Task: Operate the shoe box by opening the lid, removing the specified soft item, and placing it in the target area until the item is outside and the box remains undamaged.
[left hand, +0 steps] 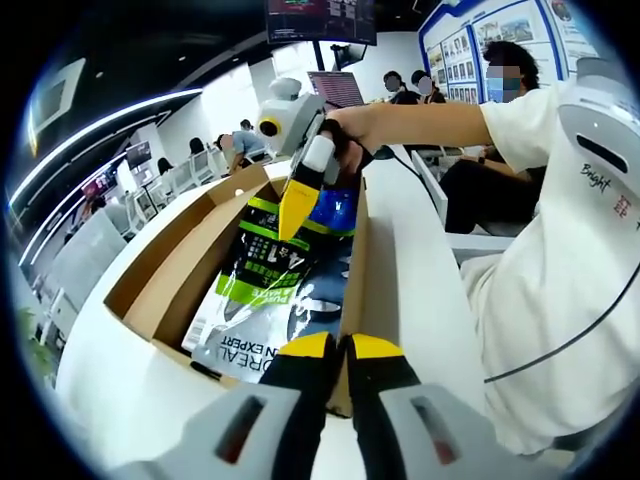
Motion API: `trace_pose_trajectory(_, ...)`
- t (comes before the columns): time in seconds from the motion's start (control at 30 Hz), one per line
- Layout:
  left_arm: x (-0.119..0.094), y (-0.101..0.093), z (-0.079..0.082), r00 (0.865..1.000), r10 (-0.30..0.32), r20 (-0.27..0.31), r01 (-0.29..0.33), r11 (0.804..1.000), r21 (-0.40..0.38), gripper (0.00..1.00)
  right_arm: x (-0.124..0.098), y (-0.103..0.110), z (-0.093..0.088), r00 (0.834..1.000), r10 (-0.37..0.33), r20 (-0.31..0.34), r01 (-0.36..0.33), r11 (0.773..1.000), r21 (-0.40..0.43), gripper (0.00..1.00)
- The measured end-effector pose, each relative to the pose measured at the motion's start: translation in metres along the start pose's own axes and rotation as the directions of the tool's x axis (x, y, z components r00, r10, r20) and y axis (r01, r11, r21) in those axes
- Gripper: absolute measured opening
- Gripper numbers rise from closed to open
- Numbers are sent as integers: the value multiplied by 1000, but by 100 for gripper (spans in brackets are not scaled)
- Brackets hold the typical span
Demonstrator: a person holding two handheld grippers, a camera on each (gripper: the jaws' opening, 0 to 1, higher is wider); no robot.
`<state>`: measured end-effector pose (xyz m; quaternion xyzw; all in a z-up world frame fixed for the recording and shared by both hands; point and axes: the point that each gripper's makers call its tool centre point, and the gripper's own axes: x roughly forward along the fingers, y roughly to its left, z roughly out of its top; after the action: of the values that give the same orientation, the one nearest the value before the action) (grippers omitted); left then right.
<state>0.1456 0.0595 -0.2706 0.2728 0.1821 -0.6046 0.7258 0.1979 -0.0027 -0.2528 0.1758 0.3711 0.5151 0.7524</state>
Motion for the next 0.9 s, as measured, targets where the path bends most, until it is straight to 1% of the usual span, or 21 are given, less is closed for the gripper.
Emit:
trace_pose_trajectory(0.03, 0, 0, 0, 1000, 1, 0, -1, 1000, 0, 6, 1, -5, 0, 1000, -27, -9, 26, 999, -18, 12)
trace_pose_trajectory(0.2, 0, 0, 0, 1000, 1, -1, -1, 1000, 0, 6, 5, -9, -5, 996, -77, -47, 75, 995, -59, 12)
trace_pose_trajectory(0.27, 0, 0, 0, 1000, 1, -2, -1, 1000, 1, 6, 8, -11, -7, 995, -85, -60, 82, 995, -63, 8)
trace_pose_trajectory(0.33, 0, 0, 0, 1000, 2, 0, -2, 1000, 0, 6, 7, -10, -5, 995, -80, -56, 78, 996, -44, 7)
trace_pose_trajectory(0.43, 0, 0, 0, 1000, 3, 2, -3, 1000, -1, 6, 7, -8, -1, 996, -73, -42, 71, 996, -49, 9)
trace_pose_trajectory(0.67, 0, 0, 0, 1000, 3, 5, -3, 1000, -2, 6, 10, -9, -4, 996, -64, -54, 63, 998, -29, 9)
trace_pose_trajectory(0.73, 0, 0, 0, 1000, 3, 6, -3, 1000, -2, 6, 13, -12, -8, 995, -81, -65, 80, 996, -27, 9)
trace_pose_trajectory(0.9, -1, 0, 0, 1000, 4, 6, -4, 1000, -3, 6, 15, -7, -11, 994, -81, -73, 78, 996, -43, 9)
